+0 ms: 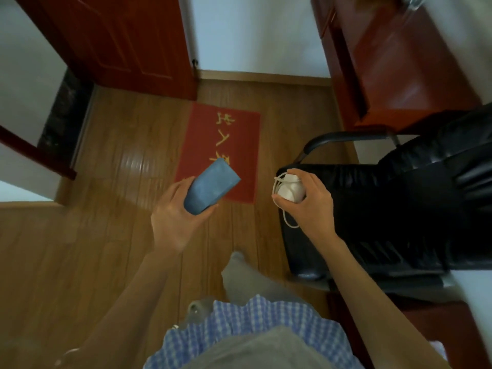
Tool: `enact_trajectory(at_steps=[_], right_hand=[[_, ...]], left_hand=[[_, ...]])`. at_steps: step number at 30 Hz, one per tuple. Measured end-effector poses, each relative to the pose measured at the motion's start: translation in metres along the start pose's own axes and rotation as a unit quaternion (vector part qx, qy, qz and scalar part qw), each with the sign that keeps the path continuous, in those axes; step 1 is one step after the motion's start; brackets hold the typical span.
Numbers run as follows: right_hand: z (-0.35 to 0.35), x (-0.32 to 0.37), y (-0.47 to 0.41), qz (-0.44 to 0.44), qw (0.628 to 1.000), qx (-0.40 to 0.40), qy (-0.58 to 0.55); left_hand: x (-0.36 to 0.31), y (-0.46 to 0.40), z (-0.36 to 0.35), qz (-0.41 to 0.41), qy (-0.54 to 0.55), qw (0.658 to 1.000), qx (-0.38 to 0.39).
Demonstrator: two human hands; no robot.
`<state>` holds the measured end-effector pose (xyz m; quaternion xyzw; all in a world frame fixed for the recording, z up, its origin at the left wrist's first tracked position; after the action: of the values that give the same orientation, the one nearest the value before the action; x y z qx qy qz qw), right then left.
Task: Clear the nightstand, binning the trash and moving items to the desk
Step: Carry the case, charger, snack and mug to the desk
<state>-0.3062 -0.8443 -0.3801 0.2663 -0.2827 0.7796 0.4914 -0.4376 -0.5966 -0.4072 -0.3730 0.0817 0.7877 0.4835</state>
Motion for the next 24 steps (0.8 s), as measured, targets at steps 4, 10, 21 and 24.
enact_trajectory(at_steps=[4, 10, 21, 24], right_hand=[[-0.002, -0.004, -0.067, -0.002, 1.000, 0.002, 0.009], [-0.026, -0.009, -0.157, -0.022, 1.000, -0.001, 0.015], [-0.069, -0.012, -0.318, -0.109, 0.988, -0.102, 0.028], [-0.072, -0.011, -0.350, -0.141, 0.981, -0.127, 0.045]], left_hand=[[-0.012, -0.068, -0.015, -0.042, -0.019, 0.999, -0.029], [0.000, -0.173, -0.042, -0.043, -0.019, 0.999, 0.008], [0.018, -0.400, -0.089, -0.115, -0.021, 0.986, 0.116], [0.014, -0.458, -0.109, -0.162, -0.013, 0.975, 0.153]])
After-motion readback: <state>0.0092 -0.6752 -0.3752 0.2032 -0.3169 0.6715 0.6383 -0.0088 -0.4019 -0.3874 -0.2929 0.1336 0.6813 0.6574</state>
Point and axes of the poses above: each hand's wrist, its own y-axis away from the middle knuckle, its own z-axis out of the back of the hand, x = y × z, the point moved 4 cm from there along -y, towards the middle knuckle, and after that the axes turned 3 degrees about -y, right-handed, at the moved point
